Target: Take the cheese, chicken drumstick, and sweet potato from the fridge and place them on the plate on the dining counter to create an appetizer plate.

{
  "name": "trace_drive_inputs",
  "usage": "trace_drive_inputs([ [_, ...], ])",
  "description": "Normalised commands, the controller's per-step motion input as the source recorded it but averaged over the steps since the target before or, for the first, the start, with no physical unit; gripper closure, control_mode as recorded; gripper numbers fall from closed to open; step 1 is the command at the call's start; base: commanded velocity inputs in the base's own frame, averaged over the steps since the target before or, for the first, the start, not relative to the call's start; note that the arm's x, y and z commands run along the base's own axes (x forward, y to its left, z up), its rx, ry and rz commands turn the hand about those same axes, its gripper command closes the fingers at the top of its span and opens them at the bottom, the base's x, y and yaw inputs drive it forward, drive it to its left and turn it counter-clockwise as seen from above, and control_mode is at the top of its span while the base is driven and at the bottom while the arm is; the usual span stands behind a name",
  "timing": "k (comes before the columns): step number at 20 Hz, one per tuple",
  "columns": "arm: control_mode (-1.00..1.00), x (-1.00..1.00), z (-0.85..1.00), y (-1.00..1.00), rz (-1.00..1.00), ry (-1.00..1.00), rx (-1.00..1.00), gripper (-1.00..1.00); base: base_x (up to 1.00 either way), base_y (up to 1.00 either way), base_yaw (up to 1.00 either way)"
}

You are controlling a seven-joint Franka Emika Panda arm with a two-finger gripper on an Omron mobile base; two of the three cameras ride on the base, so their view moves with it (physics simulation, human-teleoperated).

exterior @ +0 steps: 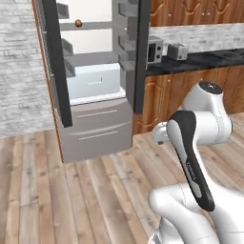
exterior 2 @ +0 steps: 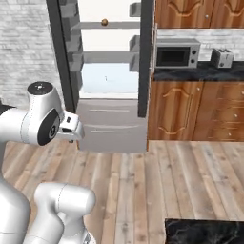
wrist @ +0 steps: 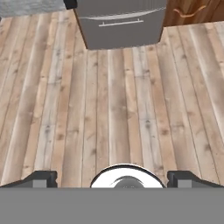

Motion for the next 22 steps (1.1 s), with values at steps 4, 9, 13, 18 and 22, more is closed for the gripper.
trace_drive_inputs([
  [4,1.00,0.00,0.00,0.00,0.00,0.00,0.00,-1.00,1.00,-0.19,0.10],
  [9,1.00,0.00,0.00,0.00,0.00,0.00,0.00,-1.00,1.00,-0.11,0.09],
  [13,1.00,0.00,0.00,0.00,0.00,0.00,0.00,-1.00,1.00,-0.11,0.08],
  [18,1.00,0.00,0.00,0.00,0.00,0.00,0.00,-1.00,0.99,-0.24,0.06],
  [22,1.00,0.00,0.00,0.00,0.00,0.00,0.00,-1.00,0.85,-0.36,0.03],
])
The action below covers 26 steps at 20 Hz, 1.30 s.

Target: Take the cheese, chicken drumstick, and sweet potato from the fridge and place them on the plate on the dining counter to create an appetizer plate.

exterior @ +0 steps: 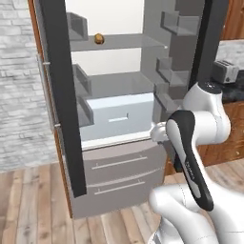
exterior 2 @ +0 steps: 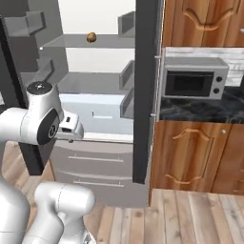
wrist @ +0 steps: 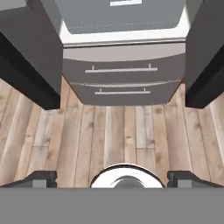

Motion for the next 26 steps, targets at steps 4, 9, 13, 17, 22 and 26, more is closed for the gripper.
trace_drive_inputs([
  [4,1.00,0.00,0.00,0.00,0.00,0.00,0.00,-1.00,0.93,-0.13,0.02],
  [9,1.00,0.00,0.00,0.00,0.00,0.00,0.00,-1.00,1.00,0.00,0.03],
  [13,1.00,0.00,0.00,0.00,0.00,0.00,0.00,-1.00,1.00,0.00,0.03],
  [17,1.00,0.00,0.00,0.00,0.00,0.00,0.00,-1.00,0.89,0.00,0.02],
  [22,1.00,0.00,0.00,0.00,0.00,0.00,0.00,-1.00,0.33,0.01,0.00],
  [26,-1.00,0.00,0.06,0.11,0.00,0.00,-0.03,-1.00,0.00,0.00,0.00],
])
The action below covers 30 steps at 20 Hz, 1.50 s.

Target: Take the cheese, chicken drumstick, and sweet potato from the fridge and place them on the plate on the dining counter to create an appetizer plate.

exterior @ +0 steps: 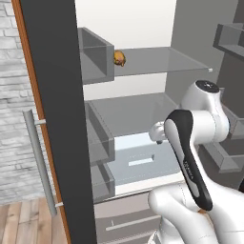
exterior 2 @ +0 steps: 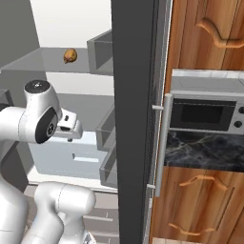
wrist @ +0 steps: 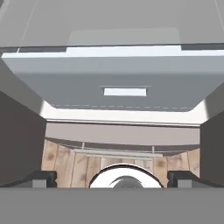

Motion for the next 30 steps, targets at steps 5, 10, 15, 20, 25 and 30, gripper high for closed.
trace_drive_inputs([
  [5,-1.00,0.00,0.53,0.00,0.00,-0.08,-0.01,-1.00,0.00,0.00,0.00],
  [10,-1.00,0.01,0.39,0.00,-0.02,-0.12,-0.02,-1.00,0.00,0.00,0.00],
  [15,-1.00,0.35,0.28,0.02,-0.03,-0.14,0.00,-1.00,0.00,0.00,0.00],
  [20,-1.00,0.50,0.43,0.00,0.00,-0.19,0.00,-1.00,0.00,0.00,0.00],
  [25,-1.00,0.27,0.50,0.06,0.00,-0.22,0.00,-1.00,0.00,0.00,0.00],
  [30,-1.00,0.08,0.39,0.16,0.00,-0.09,0.00,-1.00,0.00,0.00,0.00],
])
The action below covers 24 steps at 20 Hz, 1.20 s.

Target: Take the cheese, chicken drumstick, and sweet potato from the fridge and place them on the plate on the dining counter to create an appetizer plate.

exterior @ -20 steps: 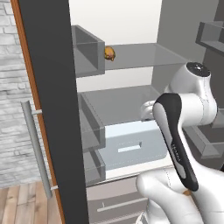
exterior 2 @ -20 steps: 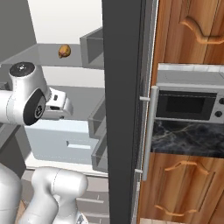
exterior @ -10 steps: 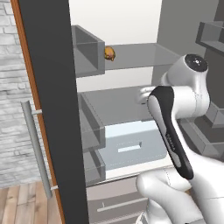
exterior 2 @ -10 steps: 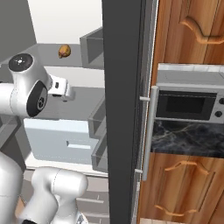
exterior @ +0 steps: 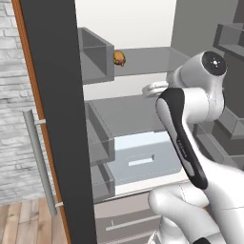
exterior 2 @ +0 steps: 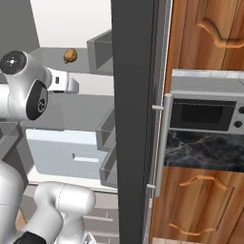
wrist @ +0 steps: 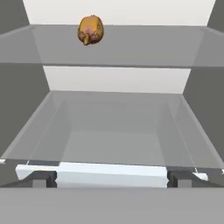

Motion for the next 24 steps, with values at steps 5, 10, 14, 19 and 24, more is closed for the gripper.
trace_drive_inputs([
  [5,-1.00,0.11,0.24,0.20,0.00,0.00,0.00,-1.00,0.00,0.00,0.00],
  [10,-1.00,0.08,0.23,0.12,-0.01,0.00,0.03,-1.00,0.00,0.00,0.00],
  [14,-1.00,0.07,0.11,0.13,-0.02,0.00,0.03,-1.00,0.00,0.00,0.00],
  [19,-1.00,0.31,0.17,0.15,0.00,0.00,0.03,-1.00,0.00,0.00,0.00],
  [24,-1.00,0.58,0.25,0.01,0.00,0.00,0.06,-1.00,0.00,0.00,0.00],
])
